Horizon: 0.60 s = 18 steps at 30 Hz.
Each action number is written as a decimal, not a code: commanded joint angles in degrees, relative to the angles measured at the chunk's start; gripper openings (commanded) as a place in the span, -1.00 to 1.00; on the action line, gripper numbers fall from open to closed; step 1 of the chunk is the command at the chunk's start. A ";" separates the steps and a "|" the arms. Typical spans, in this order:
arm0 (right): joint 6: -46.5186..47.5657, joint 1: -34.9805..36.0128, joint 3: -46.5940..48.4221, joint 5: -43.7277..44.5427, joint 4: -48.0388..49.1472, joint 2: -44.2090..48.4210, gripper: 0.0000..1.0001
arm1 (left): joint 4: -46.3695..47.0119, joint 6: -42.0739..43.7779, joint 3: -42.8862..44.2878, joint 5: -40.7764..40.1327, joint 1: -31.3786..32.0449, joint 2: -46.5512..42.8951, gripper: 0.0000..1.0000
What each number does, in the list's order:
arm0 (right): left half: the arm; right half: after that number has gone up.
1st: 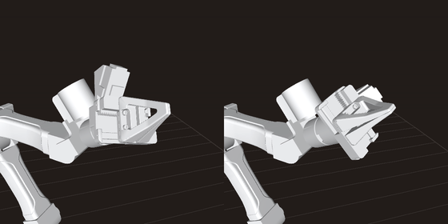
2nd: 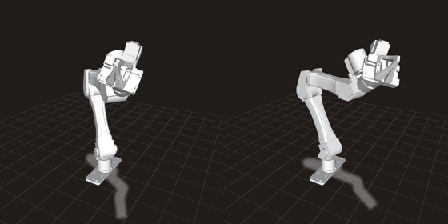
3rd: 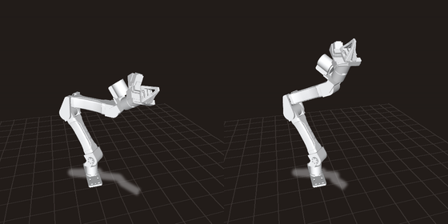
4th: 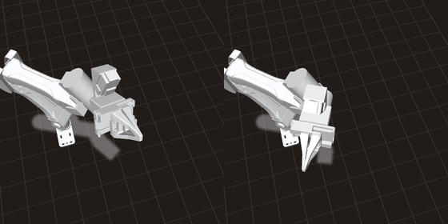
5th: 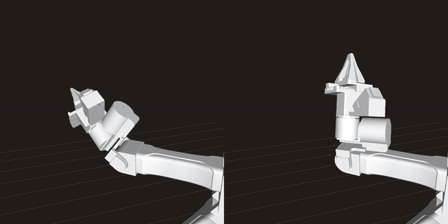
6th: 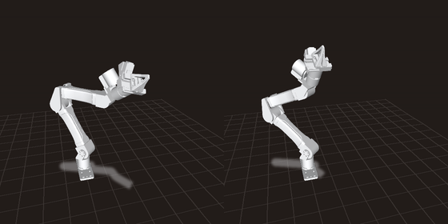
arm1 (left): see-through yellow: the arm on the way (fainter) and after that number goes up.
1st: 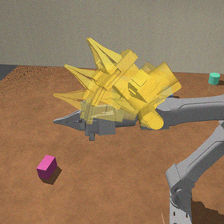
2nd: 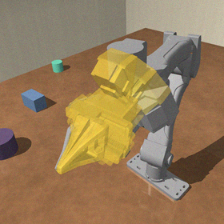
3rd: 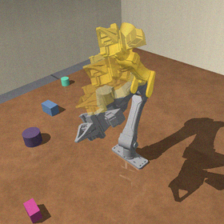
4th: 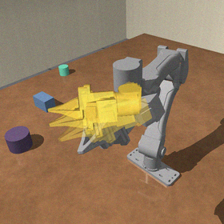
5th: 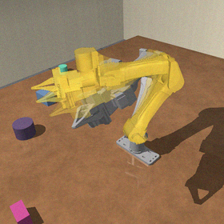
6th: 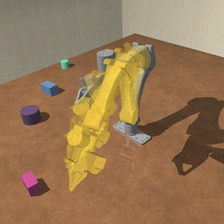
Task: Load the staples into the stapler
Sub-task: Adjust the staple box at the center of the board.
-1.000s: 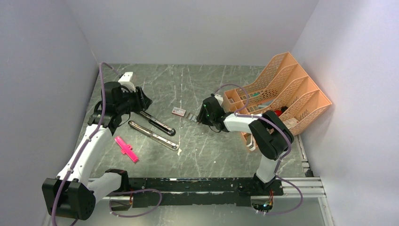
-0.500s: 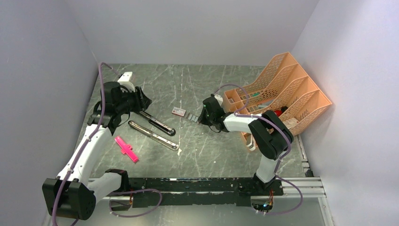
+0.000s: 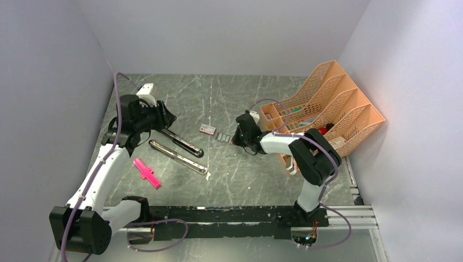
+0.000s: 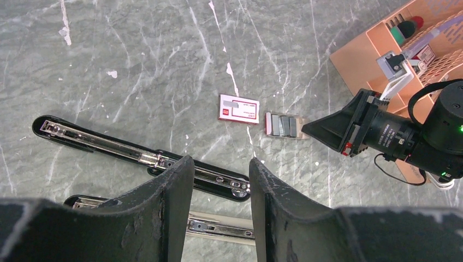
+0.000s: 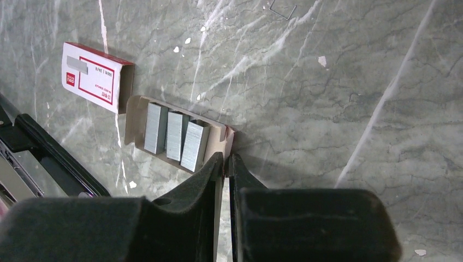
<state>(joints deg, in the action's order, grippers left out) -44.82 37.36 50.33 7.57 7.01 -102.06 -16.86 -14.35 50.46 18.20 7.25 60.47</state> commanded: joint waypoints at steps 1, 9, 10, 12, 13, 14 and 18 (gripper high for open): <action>0.46 0.18 -0.76 1.16 -0.12 1.67 -0.78 | 1.39 0.02 -0.58 1.31 -0.79 0.11 -0.07; 3.15 -0.19 -0.62 0.61 -0.66 1.86 -0.99 | 1.35 0.02 -0.60 1.39 -0.84 0.29 -0.07; 3.85 -0.35 -0.44 0.60 -1.02 1.98 -1.00 | 1.39 0.02 -0.61 1.36 -0.83 0.27 -0.07; 5.53 -0.79 -0.20 0.57 -1.71 2.33 -1.00 | 1.39 0.02 -0.65 1.50 -0.83 0.40 -0.07; 6.54 -1.08 -0.03 0.33 -2.18 2.57 -1.00 | 1.42 0.02 -0.62 1.60 -0.85 0.44 -0.07; 7.79 -1.60 0.21 -0.09 -2.69 2.71 -1.00 | 1.47 0.02 -0.58 1.79 -0.83 0.57 -0.07; 14.71 -2.47 1.88 -2.76 -5.22 2.67 -1.00 | 1.28 0.09 -0.47 2.45 -0.90 1.12 -0.07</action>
<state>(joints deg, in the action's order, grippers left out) -37.52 35.88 50.17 6.76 4.84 -100.84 -16.78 -14.35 50.13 18.57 7.16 61.01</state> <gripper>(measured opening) 0.009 0.464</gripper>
